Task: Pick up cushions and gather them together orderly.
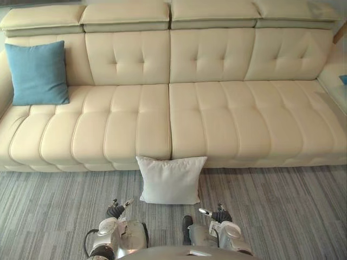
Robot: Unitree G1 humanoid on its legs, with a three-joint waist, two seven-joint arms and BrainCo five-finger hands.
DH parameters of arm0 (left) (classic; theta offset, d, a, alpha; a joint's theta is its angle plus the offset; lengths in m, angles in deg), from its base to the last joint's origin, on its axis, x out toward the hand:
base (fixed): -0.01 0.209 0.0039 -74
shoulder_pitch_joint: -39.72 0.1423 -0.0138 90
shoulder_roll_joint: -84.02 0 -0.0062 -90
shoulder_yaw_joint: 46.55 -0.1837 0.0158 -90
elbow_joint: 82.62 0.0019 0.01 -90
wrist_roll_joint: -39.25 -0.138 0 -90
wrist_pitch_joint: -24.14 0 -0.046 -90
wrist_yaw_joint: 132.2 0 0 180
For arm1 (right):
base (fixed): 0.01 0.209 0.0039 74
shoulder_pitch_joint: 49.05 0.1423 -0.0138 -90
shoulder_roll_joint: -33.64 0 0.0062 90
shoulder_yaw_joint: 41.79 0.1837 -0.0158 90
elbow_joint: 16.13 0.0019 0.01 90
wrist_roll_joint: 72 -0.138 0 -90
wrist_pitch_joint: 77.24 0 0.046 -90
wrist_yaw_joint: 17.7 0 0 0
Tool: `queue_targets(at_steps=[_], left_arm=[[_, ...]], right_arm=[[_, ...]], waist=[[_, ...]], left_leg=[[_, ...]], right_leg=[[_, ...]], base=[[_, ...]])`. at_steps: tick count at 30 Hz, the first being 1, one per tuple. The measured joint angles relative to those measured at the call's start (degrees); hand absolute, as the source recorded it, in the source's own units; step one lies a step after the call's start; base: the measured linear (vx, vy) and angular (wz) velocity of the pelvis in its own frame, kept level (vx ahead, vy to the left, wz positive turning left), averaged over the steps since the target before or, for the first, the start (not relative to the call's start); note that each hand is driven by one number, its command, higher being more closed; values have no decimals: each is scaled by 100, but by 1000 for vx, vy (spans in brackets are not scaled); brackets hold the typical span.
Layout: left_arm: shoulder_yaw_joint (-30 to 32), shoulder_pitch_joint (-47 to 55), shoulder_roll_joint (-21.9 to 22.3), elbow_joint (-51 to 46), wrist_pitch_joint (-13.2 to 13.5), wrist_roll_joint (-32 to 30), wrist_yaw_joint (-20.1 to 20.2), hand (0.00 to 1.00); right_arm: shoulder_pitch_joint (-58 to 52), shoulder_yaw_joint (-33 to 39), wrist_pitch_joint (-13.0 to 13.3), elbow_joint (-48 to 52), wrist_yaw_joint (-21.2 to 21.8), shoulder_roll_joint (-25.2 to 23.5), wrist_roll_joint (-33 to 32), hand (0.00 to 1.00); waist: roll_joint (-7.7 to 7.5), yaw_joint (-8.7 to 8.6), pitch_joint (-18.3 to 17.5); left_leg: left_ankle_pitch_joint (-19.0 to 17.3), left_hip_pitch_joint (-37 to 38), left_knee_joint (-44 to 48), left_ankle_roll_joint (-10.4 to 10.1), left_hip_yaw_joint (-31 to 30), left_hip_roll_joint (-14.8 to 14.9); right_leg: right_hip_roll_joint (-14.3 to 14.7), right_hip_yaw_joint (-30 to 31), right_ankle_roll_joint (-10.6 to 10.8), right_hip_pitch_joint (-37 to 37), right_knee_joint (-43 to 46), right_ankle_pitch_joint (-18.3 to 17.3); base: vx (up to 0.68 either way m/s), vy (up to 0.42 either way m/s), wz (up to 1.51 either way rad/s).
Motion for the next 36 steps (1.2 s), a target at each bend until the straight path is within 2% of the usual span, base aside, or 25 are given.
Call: queue_targets(at_steps=[1,2,3,4,5,6,7,9,15,18,27,30,36], left_arm=[[19,24,5,0,0,-1,0,0],[106,56,63,5,-4,14,4,0],[223,112,26,28,-18,50,-6,0],[245,133,-4,19,-19,50,-6,0],[273,185,-72,19,-13,51,-7,0],[274,197,-71,23,-10,50,-7,0],[270,270,-61,67,-37,49,-2,0],[251,338,-37,93,-45,46,-1,0],[22,335,-76,155,-50,46,-1,0],[-122,336,-118,255,-49,46,-1,0],[-472,335,-197,249,-46,94,-6,0],[-547,324,-220,207,-45,236,-15,0],[-641,371,-243,129,-43,380,-59,0]], right_arm=[[-7,-12,-3,9,-4,0,0,0],[11,-56,-6,18,-6,13,1,0],[24,-57,-2,90,-2,-43,4,0],[-8,-53,4,134,-2,-86,3,0],[-85,-47,-15,89,-1,-133,8,0],[-142,-51,-15,39,0,-122,11,0],[-154,-72,-10,7,3,-122,13,0],[-168,-73,-12,-9,8,-120,22,0],[-158,-37,-16,-137,38,-112,62,0],[-148,-37,-14,-237,42,-85,64,0],[-126,-179,-16,-279,39,16,81,0],[-67,-280,-17,-214,36,102,298,0],[-13,-496,-18,-98,35,151,302,0]], waist=[[33,4,-9],[135,29,-43],[137,56,-61],[55,23,-58],[-161,30,-151],[-183,44,-186],[-65,36,-252],[-62,-12,-399],[-34,29,-470],[-33,46,-529],[-4,63,-599],[-22,151,-591],[-49,142,-572]], left_leg=[[-13,90,-378,-22,-33,-1],[112,192,-801,-165,-107,20],[101,195,-948,-151,52,3],[102,263,-1016,-148,79,-68],[132,447,-1148,-120,242,-238],[143,503,-1147,-103,289,-245],[161,539,-1251,-69,387,-272],[239,665,-1508,9,529,-402],[267,731,-1644,53,425,-540],[368,722,-1707,163,217,-619],[558,510,-1990,58,-168,-610],[684,457,-2153,17,-124,-614],[757,522,-2339,-58,58,-609]], right_leg=[[47,43,27,-55,19,-15],[220,217,76,-112,14,5],[209,314,53,-181,336,-99],[176,344,94,-165,540,-161],[27,406,190,-17,465,-365],[-2,441,282,71,341,-333],[-7,485,301,182,93,-248],[-94,607,374,248,-272,-102],[-178,610,394,475,-758,33],[-228,607,389,546,-934,104],[-180,464,385,444,-1318,425],[-168,531,383,296,-1294,549],[-147,757,374,189,-1321,675]], base=[[-35,189,-63],[-5,173,-71],[10,160,-58],[138,115,-29],[170,90,-17],[201,107,-32],[150,118,-34],[196,146,-25],[123,54,-3],[40,-6,0],[-48,-15,8],[-118,-15,-8],[-102,-15,-19]])
